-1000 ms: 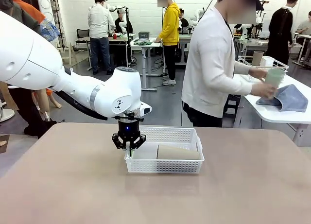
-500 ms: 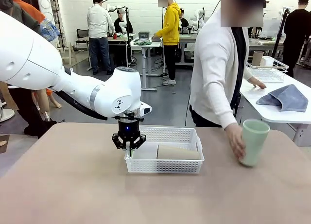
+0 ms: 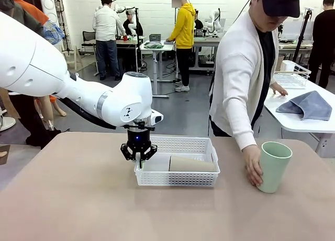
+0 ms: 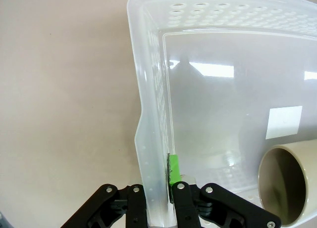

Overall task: Clean and organize the cups into the basket.
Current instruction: Pick up the Reusable plastic cup from the right side of the table and stack it inside the Organizing basket in the center of the table.

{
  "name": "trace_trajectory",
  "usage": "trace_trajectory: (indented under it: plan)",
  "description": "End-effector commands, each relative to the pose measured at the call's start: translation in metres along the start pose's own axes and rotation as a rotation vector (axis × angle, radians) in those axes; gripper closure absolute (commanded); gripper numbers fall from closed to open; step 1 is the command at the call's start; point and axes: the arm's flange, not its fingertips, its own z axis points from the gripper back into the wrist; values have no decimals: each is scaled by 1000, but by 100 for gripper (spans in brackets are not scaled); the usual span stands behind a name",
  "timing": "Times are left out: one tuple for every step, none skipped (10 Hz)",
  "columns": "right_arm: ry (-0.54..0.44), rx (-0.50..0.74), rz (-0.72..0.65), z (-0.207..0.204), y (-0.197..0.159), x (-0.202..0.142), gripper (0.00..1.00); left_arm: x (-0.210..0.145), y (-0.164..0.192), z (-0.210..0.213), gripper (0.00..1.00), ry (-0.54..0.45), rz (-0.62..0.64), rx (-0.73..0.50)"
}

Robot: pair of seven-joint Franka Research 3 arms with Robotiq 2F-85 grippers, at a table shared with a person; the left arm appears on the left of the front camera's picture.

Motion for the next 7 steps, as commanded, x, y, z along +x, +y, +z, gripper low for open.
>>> trace_trajectory:
  plan:
    - [-12,-2,8,0,4,-1,0,-1,0,-2,100,2,-7,5]
    - [-12,-2,8,0,4,-1,0,-1,0,-2,100,2,-7,5]
    - [-12,-2,8,0,4,-1,0,-1,0,-2,100,2,-7,5]
    - [-12,-2,8,0,4,-1,0,-1,0,-2,100,2,-7,5]
    - [0,0,0,0,0,0,0,-1,0,-2,100,2,-7,5]
    - [3,139,29,-2,-2,-17,0,-1,0,-2,100,2,-7,5]
    - [8,190,32,-2,-2,-30,0,-1,0,-2,100,2,-7,5]
